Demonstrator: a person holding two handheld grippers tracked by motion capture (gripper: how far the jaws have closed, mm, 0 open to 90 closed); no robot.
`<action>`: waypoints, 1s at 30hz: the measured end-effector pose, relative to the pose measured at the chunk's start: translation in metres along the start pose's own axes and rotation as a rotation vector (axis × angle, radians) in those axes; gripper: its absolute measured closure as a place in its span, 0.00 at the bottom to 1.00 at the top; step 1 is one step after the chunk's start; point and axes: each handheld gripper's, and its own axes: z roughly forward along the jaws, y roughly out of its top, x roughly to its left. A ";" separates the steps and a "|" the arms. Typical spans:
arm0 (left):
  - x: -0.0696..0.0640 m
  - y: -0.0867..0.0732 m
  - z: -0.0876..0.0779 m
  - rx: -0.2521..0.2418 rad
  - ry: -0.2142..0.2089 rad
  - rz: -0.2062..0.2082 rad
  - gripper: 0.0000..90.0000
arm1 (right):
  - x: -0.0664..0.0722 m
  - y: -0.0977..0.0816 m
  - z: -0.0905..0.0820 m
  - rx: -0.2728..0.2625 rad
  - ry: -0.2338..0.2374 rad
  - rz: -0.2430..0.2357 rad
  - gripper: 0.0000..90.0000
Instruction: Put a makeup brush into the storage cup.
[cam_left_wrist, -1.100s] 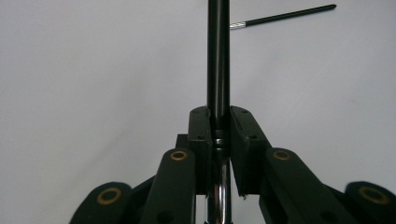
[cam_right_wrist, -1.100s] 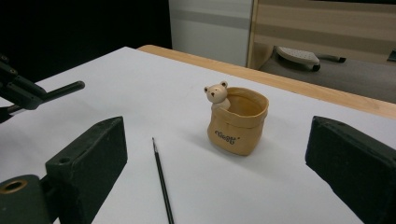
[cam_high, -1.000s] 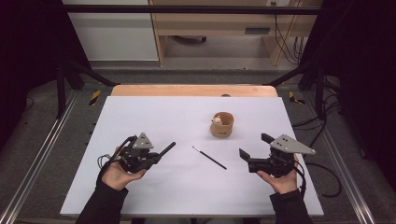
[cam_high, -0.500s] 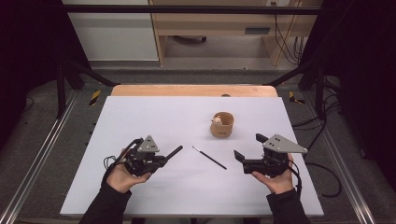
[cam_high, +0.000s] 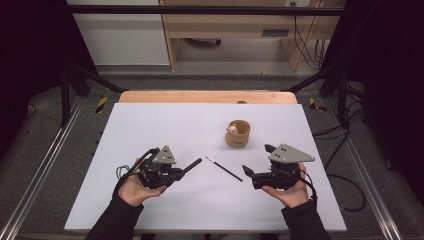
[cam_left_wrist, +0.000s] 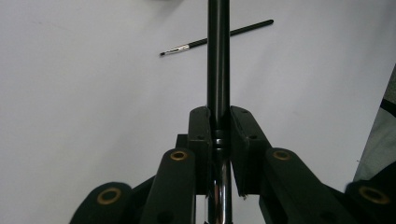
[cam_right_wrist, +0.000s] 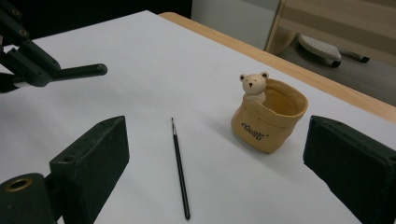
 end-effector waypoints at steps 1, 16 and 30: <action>0.000 0.001 0.001 -0.002 -0.004 0.002 0.88 | 0.001 0.001 0.001 0.006 0.000 -0.006 0.08; -0.002 0.006 0.006 0.024 -0.032 0.026 0.88 | 0.015 0.013 0.012 0.086 0.044 -0.101 0.09; -0.006 0.009 0.013 0.043 -0.067 0.040 0.88 | 0.025 0.020 0.016 0.149 0.092 -0.196 0.10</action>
